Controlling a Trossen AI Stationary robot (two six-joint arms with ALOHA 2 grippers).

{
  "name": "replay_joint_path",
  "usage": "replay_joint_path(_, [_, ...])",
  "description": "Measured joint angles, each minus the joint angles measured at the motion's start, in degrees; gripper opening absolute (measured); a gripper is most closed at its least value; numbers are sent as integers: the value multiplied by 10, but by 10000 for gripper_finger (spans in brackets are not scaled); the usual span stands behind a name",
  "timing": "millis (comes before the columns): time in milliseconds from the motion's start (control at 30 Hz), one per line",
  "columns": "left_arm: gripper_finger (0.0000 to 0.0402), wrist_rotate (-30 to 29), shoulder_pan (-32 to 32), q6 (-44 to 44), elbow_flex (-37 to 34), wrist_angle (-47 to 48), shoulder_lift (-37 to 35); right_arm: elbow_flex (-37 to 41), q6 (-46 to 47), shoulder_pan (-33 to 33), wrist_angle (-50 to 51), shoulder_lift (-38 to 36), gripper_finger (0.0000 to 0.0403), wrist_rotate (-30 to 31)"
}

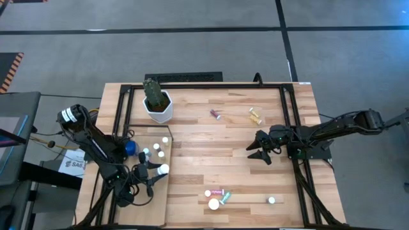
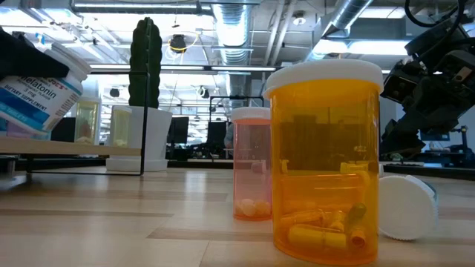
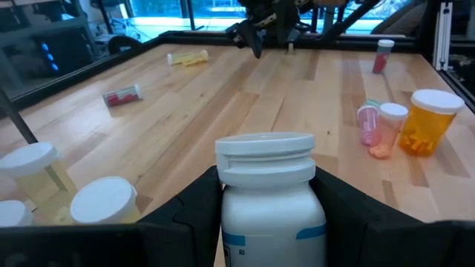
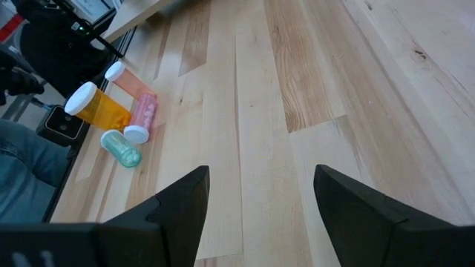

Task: Pick and place medicine bottles onto shelf by color
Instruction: Put the white pill bottle on the shelf

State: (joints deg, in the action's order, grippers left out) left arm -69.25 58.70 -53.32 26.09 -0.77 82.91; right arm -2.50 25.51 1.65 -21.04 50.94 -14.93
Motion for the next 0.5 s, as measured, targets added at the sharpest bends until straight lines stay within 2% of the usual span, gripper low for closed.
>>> replay_joint_path(500, [152, 4, 0, -2, 0, 1, 0, 0, 0, 0, 0, 0, 265, 0])
